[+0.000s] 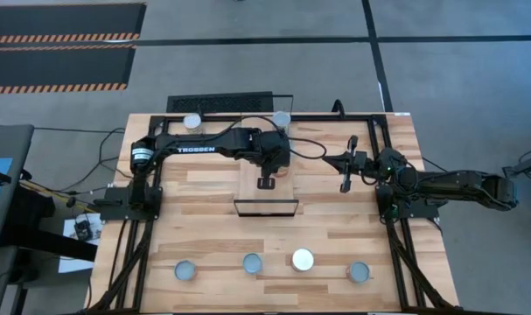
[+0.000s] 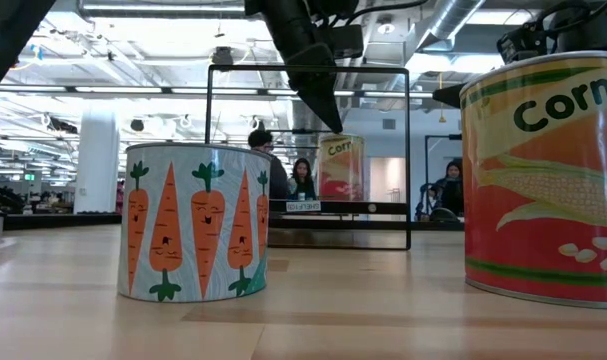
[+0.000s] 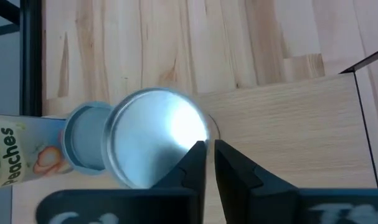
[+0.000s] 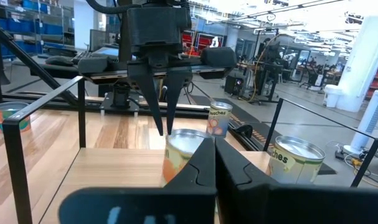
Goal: Pick and place cans onto a shelf
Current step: Put the top canned corn on the shelf
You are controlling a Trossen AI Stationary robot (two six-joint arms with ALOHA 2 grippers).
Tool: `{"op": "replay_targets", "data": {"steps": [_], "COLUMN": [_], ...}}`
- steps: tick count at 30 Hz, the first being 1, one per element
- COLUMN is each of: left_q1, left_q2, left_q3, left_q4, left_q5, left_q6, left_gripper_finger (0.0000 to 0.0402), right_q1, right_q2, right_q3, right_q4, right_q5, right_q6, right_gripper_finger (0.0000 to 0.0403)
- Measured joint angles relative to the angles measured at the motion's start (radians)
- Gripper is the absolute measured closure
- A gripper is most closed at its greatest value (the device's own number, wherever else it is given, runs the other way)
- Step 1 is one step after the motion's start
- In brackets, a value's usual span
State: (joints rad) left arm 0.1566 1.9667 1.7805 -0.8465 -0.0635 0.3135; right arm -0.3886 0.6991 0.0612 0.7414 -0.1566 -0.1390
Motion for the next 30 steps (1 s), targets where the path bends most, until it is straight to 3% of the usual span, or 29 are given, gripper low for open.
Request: {"op": "replay_targets", "data": {"steps": [7, 13, 30], "left_q1": [0.000, 0.013, 0.030], "left_q2": [-0.002, -0.008, 0.017], "left_q3": [0.000, 0.001, 0.001], "left_q4": [0.000, 0.001, 0.094], "left_q5": [0.000, 0.023, 0.060], "left_q6": [0.019, 0.040, 0.049], "left_gripper_finger": [0.0371, 0.0398, 0.0401], "right_q1": [0.000, 0.000, 0.000], "right_q2": [0.000, 0.000, 0.000], "right_q3": [0.000, 0.000, 0.000], "right_q4": [0.000, 0.001, 0.008], "right_q5": [0.000, 0.000, 0.000], "right_q6": [0.000, 0.000, 0.000], "right_gripper_finger": [0.0395, 0.0395, 0.0394]}}
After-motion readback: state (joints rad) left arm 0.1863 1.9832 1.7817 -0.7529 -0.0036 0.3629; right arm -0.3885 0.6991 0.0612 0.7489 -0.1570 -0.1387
